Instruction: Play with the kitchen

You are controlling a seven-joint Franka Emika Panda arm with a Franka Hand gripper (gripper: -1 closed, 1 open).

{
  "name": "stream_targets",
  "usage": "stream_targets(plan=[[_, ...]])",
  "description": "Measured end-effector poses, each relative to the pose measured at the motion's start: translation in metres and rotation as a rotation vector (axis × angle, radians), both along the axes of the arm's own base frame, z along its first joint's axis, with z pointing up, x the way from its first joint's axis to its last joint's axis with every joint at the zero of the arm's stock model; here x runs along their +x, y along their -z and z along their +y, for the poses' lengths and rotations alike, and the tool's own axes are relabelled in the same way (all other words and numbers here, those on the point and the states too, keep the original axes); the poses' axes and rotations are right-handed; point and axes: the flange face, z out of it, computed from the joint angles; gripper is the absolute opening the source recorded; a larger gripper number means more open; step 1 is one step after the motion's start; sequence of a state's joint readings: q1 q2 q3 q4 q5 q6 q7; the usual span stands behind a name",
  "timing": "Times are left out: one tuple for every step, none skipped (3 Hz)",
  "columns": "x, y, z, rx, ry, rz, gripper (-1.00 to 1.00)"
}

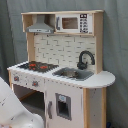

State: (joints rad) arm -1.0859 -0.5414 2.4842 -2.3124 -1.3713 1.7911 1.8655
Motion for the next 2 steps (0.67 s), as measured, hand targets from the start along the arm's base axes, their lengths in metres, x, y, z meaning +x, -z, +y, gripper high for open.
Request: stream_targets(plan=[[0.041,-0.002,-0.017,0.000,0.045,0.021,-1.00],[0.072,0.001,-0.029,-0.009,0.063,0.047,-1.00]])
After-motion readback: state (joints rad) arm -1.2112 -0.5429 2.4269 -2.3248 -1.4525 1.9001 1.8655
